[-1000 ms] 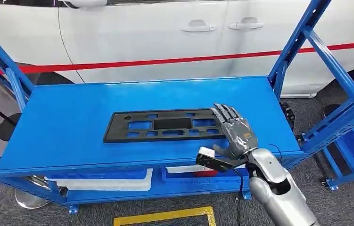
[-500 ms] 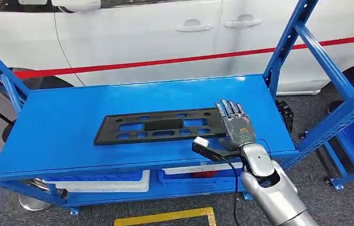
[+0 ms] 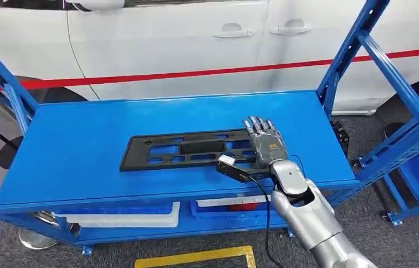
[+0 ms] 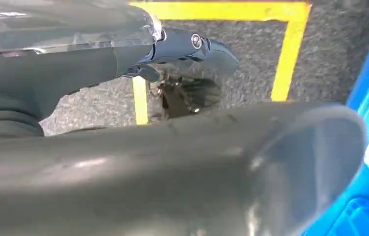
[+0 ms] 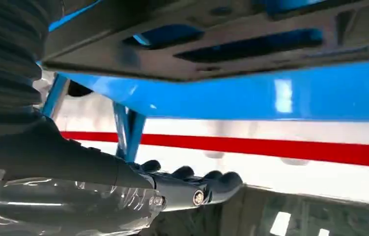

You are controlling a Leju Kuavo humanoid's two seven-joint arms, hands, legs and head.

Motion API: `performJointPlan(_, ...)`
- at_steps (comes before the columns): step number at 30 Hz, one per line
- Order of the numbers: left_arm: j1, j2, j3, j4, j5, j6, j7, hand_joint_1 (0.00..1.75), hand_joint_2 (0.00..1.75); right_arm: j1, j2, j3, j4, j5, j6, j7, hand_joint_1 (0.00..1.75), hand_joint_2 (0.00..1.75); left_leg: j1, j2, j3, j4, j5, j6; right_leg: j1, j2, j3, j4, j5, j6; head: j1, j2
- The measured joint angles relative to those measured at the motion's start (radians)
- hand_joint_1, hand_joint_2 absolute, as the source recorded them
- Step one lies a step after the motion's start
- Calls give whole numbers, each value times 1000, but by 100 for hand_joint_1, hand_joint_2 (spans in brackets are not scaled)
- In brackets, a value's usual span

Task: Take the parts from the cabinet and place them on the table.

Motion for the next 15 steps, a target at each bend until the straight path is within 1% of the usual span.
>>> performJointPlan(1,-1,1,0,0,-1,-1,0,0,0,-9,5,0,34,2,0,-3,0,175,0,0,0,0,-1,1,-1,0,-38,74,-27,3,0,0)
performJointPlan(2,-2,2,1,0,-2,-2,0,0,0,-17,10,0,63,3,0,-7,0,175,0,-1,0,1,-1,1,-2,0,-63,119,-34,5,0,0)
performJointPlan(3,-1,2,1,0,-4,-3,0,0,0,-22,15,0,85,3,0,-11,0,175,0,-2,2,1,-2,1,-5,0,-66,116,-16,7,0,0)
performJointPlan(4,-1,1,1,0,-6,-4,0,0,0,-30,21,0,105,3,1,-11,0,175,0,-3,3,2,-4,-1,-8,0,-50,74,19,7,0,0)
performJointPlan(5,0,1,1,0,-11,-7,0,0,0,-44,26,0,128,3,2,-12,0,175,1,-3,5,5,-6,-4,-11,-1,-15,0,67,7,0,0)
performJointPlan(6,0,1,1,0,-12,-8,0,0,0,-62,31,0,146,3,3,-14,0,175,2,-3,8,8,-11,-10,-12,-1,28,-90,113,6,0,0)
performJointPlan(7,-1,2,1,0,-14,-11,0,0,0,-76,36,0,164,5,5,-15,0,175,1,-3,5,13,-16,-18,-13,-1,52,-146,118,4,0,0)
performJointPlan(8,-5,2,1,0,-15,-12,0,0,0,-90,44,0,183,6,10,-19,0,175,-5,-3,-1,24,-20,-25,-5,1,57,-165,110,-3,-1,0)
performJointPlan(9,-6,2,1,0,-15,-13,0,0,0,-95,48,0,197,7,10,-24,0,175,-5,-3,-2,19,-18,-29,-7,1,55,-159,110,-8,-3,0)
performJointPlan(10,-6,2,2,0,-15,-13,1,0,0,-102,55,1,207,8,10,-30,0,175,-5,-3,0,16,-19,-34,-3,2,56,-158,108,-14,-1,0)
performJointPlan(11,-6,2,2,0,-15,-13,1,0,0,-116,64,2,227,8,10,-38,0,175,-2,-3,3,15,-19,-41,-1,2,57,-158,109,-23,-2,0)
performJointPlan(12,-8,2,3,0,-15,-13,1,0,0,-131,75,4,246,8,10,-45,0,175,0,-2,0,20,-27,-48,-8,2,60,-166,113,-32,-2,0)
performJointPlan(13,-8,2,3,0,-15,-13,1,0,0,-146,83,6,267,8,12,-52,0,175,2,-2,-5,43,-44,-51,-7,2,63,-167,113,-35,-2,0)
performJointPlan(14,-9,2,4,0,-15,-13,1,0,0,-158,92,9,286,8,13,-54,0,175,2,-2,-32,103,-79,-54,-6,1,63,-167,112,-43,-3,0)
performJointPlan(15,-10,2,4,0,-16,-13,1,0,0,-164,99,13,304,8,13,-56,0,175,2,-2,-68,180,-117,-56,-4,1,63,-167,112,-45,-3,0)
